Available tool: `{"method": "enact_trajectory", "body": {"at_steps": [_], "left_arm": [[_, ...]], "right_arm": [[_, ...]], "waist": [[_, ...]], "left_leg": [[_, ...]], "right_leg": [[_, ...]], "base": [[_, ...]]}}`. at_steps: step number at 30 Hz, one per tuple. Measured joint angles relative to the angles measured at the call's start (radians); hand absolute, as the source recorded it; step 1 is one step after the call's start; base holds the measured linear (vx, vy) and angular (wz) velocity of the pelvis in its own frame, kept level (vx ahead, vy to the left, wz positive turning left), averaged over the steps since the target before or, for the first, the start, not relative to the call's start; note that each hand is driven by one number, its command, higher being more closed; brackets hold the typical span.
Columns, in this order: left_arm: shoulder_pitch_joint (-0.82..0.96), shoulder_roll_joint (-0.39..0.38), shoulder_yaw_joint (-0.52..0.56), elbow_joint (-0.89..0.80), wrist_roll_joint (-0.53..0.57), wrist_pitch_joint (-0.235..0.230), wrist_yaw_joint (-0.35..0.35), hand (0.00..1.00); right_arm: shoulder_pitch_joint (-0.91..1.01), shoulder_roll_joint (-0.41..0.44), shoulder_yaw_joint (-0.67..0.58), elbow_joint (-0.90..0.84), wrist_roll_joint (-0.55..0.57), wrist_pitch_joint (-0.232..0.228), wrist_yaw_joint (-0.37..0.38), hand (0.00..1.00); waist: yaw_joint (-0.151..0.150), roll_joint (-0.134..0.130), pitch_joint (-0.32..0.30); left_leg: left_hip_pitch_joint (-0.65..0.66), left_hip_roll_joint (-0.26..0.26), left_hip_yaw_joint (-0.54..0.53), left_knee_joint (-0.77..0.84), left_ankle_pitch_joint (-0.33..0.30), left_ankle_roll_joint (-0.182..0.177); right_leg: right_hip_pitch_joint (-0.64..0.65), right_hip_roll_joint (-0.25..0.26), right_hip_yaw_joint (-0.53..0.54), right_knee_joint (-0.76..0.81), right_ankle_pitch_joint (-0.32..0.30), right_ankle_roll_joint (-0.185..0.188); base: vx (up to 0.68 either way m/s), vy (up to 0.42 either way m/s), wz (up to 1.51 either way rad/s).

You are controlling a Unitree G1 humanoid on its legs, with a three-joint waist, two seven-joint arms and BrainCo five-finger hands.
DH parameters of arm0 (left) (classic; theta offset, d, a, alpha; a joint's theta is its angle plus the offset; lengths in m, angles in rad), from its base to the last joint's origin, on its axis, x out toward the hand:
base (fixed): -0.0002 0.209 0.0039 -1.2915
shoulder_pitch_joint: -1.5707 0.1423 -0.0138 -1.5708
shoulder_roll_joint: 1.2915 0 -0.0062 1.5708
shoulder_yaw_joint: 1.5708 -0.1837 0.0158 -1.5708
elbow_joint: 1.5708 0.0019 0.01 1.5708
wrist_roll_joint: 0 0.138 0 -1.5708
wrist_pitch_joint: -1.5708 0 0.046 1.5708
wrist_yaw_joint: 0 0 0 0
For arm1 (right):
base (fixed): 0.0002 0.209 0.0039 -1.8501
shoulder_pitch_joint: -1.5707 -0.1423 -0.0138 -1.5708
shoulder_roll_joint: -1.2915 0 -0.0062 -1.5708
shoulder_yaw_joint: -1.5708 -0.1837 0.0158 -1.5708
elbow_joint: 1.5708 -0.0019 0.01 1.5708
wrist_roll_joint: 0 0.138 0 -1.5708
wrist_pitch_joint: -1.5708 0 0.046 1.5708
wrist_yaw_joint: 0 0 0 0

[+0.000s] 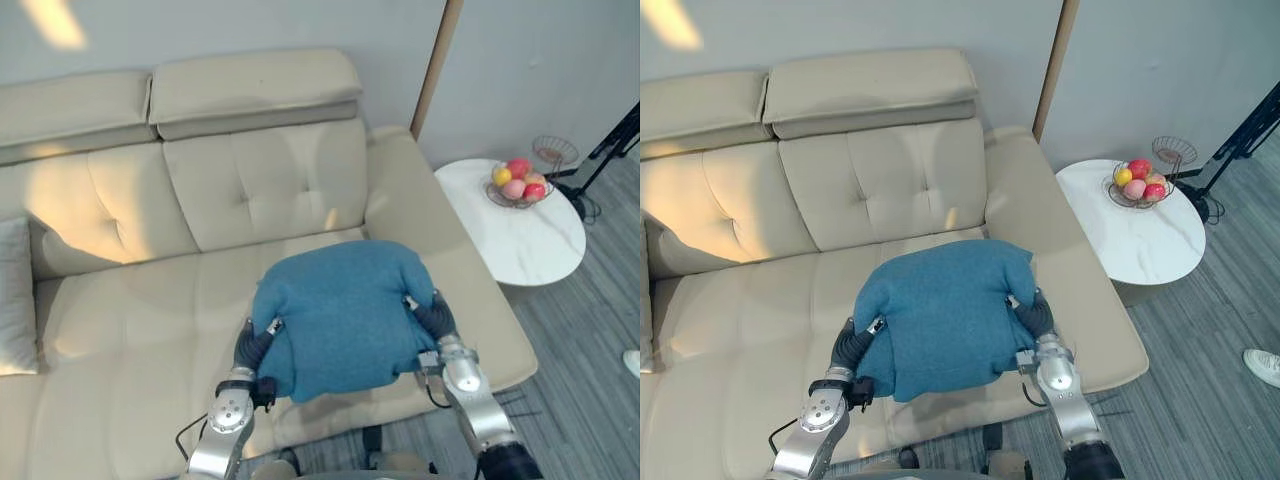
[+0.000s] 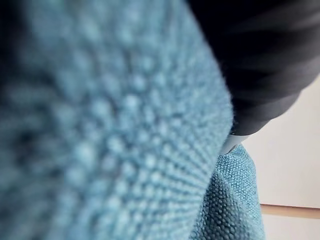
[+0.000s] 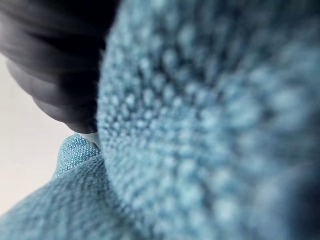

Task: Pick up cushions and gather them together orderly.

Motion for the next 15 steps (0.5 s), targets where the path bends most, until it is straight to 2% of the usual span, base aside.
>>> {"method": "enact_trajectory", "body": {"at_steps": [1, 2, 5, 7, 9, 10, 13, 15], "left_arm": [[-0.020, 0.000, 0.002, 0.007, 0.005, 0.000, 0.012, 1.00], [-0.081, 0.001, 0.011, 0.013, 0.015, 0.000, 0.035, 1.00], [-0.209, 0.010, 0.042, 0.013, 0.045, 0.001, 0.094, 1.00], [-0.309, 0.031, 0.048, 0.013, 0.067, 0.006, 0.140, 1.00], [-0.523, 0.075, 0.055, 0.049, 0.088, 0.017, 0.190, 1.00], [-0.571, 0.084, 0.055, 0.053, 0.092, 0.021, 0.205, 1.00], [-1.008, 0.223, 0.066, 0.117, 0.109, 0.022, 0.294, 1.00], [-1.199, 0.259, 0.072, 0.168, 0.128, 0.020, 0.324, 1.00]], "right_arm": [[-0.018, 0.000, 0.001, 0.005, -0.005, 0.000, -0.008, 1.00], [-0.076, 0.002, -0.001, 0.020, -0.016, 0.000, -0.031, 1.00], [-0.228, 0.011, -0.005, 0.073, -0.030, 0.001, -0.082, 1.00], [-0.310, 0.024, -0.019, 0.078, -0.032, 0.005, -0.132, 1.00], [-0.448, 0.043, -0.095, 0.079, -0.034, 0.024, -0.187, 1.00], [-0.482, 0.045, -0.106, 0.079, -0.034, 0.025, -0.204, 1.00], [-0.831, 0.064, -0.193, 0.114, -0.033, 0.014, -0.314, 1.00], [-0.994, 0.051, -0.219, 0.169, -0.032, 0.000, -0.355, 1.00]], "waist": [[0.003, 0.001, 0.010], [0.016, 0.003, 0.050], [0.024, 0.001, 0.117], [0.045, -0.003, 0.142], [0.071, -0.005, 0.172], [0.072, -0.005, 0.173], [0.071, -0.026, 0.242], [0.070, -0.026, 0.257]], "left_leg": [[-0.019, -0.003, -0.003, 0.004, 0.004, 0.002], [-0.061, -0.006, -0.006, 0.025, 0.006, 0.005], [-0.184, -0.007, -0.021, 0.088, 0.012, 0.014], [-0.253, -0.004, -0.026, 0.121, 0.015, 0.014], [-0.326, -0.006, -0.048, 0.139, 0.031, 0.009], [-0.346, -0.006, -0.053, 0.144, 0.037, 0.009], [-0.433, -0.018, -0.080, 0.120, 0.096, 0.008], [-0.481, -0.024, -0.099, 0.112, 0.121, 0.005]], "right_leg": [[-0.015, -0.003, -0.002, -0.001, 0.007, 0.000], [-0.046, -0.010, -0.004, -0.001, 0.025, 0.000], [-0.132, -0.020, -0.016, -0.001, 0.064, 0.001], [-0.184, -0.021, -0.020, -0.001, 0.083, -0.001], [-0.236, -0.026, -0.044, -0.002, 0.101, -0.005], [-0.250, -0.027, -0.052, -0.003, 0.106, -0.008], [-0.315, -0.033, -0.068, -0.049, 0.164, -0.013], [-0.358, -0.034, -0.074, -0.049, 0.180, -0.016]], "base": [[-0.18, -0.010, 0.14], [-0.22, 0.004, 0.10], [-0.26, 0.005, 0.17], [-0.24, -0.009, 0.10], [-0.17, -0.024, 0.24], [-0.16, -0.031, 0.35], [-0.12, -0.024, 0.28], [-0.07, -0.003, 0.21]]}}
